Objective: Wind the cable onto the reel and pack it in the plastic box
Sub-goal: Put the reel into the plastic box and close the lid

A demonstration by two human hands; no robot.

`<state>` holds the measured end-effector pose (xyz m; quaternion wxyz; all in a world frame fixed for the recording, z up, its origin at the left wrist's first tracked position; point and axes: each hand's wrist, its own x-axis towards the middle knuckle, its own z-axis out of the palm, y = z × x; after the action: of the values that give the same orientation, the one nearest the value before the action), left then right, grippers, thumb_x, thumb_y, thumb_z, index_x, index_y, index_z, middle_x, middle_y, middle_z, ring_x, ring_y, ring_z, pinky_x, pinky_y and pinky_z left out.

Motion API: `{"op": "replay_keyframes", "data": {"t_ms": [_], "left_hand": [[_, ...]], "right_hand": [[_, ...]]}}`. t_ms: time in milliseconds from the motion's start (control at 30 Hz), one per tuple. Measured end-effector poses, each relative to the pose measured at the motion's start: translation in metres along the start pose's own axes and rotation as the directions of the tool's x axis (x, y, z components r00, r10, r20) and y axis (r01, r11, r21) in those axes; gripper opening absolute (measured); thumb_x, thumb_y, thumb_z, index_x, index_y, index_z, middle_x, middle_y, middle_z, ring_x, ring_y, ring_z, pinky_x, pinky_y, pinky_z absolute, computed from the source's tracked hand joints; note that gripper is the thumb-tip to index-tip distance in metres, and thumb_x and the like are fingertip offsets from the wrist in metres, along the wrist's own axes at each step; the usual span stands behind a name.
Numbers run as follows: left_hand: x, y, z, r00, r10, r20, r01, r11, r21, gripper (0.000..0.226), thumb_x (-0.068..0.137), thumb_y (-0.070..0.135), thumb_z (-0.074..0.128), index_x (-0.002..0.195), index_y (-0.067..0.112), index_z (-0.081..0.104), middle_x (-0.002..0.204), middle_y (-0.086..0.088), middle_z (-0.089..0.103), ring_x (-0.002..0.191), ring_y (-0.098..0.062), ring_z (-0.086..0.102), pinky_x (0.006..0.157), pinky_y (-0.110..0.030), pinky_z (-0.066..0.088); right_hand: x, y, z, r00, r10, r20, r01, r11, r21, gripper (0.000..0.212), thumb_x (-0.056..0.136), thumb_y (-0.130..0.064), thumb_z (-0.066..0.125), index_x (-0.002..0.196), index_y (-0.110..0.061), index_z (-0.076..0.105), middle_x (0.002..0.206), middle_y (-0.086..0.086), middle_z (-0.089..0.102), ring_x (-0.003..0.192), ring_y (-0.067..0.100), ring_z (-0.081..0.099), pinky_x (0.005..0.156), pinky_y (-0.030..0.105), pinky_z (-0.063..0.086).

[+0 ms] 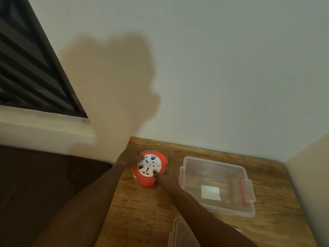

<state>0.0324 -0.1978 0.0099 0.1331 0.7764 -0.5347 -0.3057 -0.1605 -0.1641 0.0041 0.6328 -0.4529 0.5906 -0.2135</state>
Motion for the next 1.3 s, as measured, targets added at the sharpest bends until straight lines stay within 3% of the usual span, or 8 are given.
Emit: {"op": "replay_keyframes", "data": {"t_ms": [200,367,500,667,833,933,1133,1300], "left_hand": [[-0.011,-0.019,-0.004,0.992,-0.066,0.104,0.092,0.960,-0.265,0.035,0.102,0.041,0.059,0.099,0.010,0.076,0.097,-0.009,0.078,0.094,-0.030,0.073,0.087,-0.042,0.058],[-0.033,-0.013,-0.032,0.994,0.019,-0.111,-0.056,0.938,-0.342,0.034,0.098,0.043,0.066,0.074,0.022,0.078,0.071,-0.004,0.078,0.068,-0.017,0.076,0.068,-0.039,0.061],[-0.054,0.033,-0.069,0.958,0.155,-0.241,-0.238,0.901,-0.364,0.032,0.088,0.054,0.071,0.086,0.023,0.080,0.078,0.001,0.079,0.068,-0.012,0.075,0.067,-0.034,0.059],[-0.080,0.123,-0.064,0.896,0.323,-0.304,-0.408,0.870,-0.277,0.038,0.083,0.065,0.069,0.095,0.031,0.080,0.087,0.012,0.077,0.082,-0.005,0.072,0.073,-0.025,0.055],[-0.093,0.203,-0.002,0.885,0.367,-0.287,-0.437,0.867,-0.239,0.031,0.090,0.050,0.074,0.091,0.019,0.077,0.092,0.010,0.067,0.084,-0.005,0.063,0.075,-0.021,0.049],[-0.103,0.227,0.038,0.902,0.365,-0.228,-0.415,0.881,-0.230,0.025,0.094,0.043,0.071,0.096,0.018,0.074,0.089,0.015,0.064,0.074,0.001,0.058,0.070,-0.022,0.044],[-0.107,0.219,0.090,0.955,0.294,0.023,-0.279,0.927,-0.249,0.056,0.087,0.019,0.080,0.139,0.023,0.058,0.133,0.000,0.068,0.105,-0.018,0.067,0.080,-0.034,0.062],[-0.108,0.199,0.115,0.985,0.165,0.047,-0.138,0.927,-0.348,0.056,0.088,0.009,0.078,0.139,0.020,0.058,0.131,-0.004,0.071,0.113,-0.024,0.071,0.076,-0.034,0.065]], "right_hand": [[0.002,0.002,0.006,0.991,0.132,0.009,-0.132,0.977,0.170,0.065,0.084,-0.011,0.072,0.141,-0.017,0.043,0.131,0.007,0.060,0.114,0.025,0.061,0.087,0.044,0.058],[-0.016,-0.016,0.008,0.999,0.025,0.044,-0.033,0.982,0.185,0.070,0.079,-0.013,0.079,0.135,-0.019,0.038,0.132,0.006,0.056,0.114,0.026,0.060,0.085,0.046,0.058],[-0.050,-0.043,-0.027,0.989,-0.093,0.119,0.056,0.958,0.282,0.052,0.078,-0.015,0.080,0.115,-0.022,0.044,0.116,0.005,0.061,0.089,0.023,0.072,0.065,0.034,0.061],[-0.089,-0.056,-0.112,0.932,-0.354,-0.084,0.361,0.929,0.086,0.054,0.079,-0.026,0.081,0.124,-0.029,0.052,0.110,-0.001,0.062,0.094,0.018,0.068,0.068,0.036,0.062],[-0.105,-0.045,-0.206,0.897,-0.364,-0.249,0.363,0.930,-0.051,0.054,0.077,-0.017,0.083,0.122,-0.030,0.056,0.107,-0.004,0.064,0.092,0.018,0.066,0.065,0.038,0.063],[-0.109,-0.028,-0.244,0.909,-0.345,-0.233,0.326,0.938,-0.119,0.056,0.078,-0.009,0.080,0.125,-0.029,0.057,0.108,-0.002,0.063,0.096,0.020,0.064,0.063,0.034,0.062],[-0.097,-0.002,-0.269,0.930,-0.338,-0.144,0.261,0.885,-0.386,0.060,0.079,-0.012,0.077,0.132,-0.028,0.054,0.095,-0.014,0.063,0.080,0.009,0.065,0.056,0.019,0.055],[-0.075,0.004,-0.263,0.938,-0.340,-0.066,0.215,0.721,-0.659,0.062,0.081,-0.019,0.075,0.137,-0.023,0.047,0.109,0.002,0.067,0.092,0.016,0.065,0.076,0.035,0.059]]}}
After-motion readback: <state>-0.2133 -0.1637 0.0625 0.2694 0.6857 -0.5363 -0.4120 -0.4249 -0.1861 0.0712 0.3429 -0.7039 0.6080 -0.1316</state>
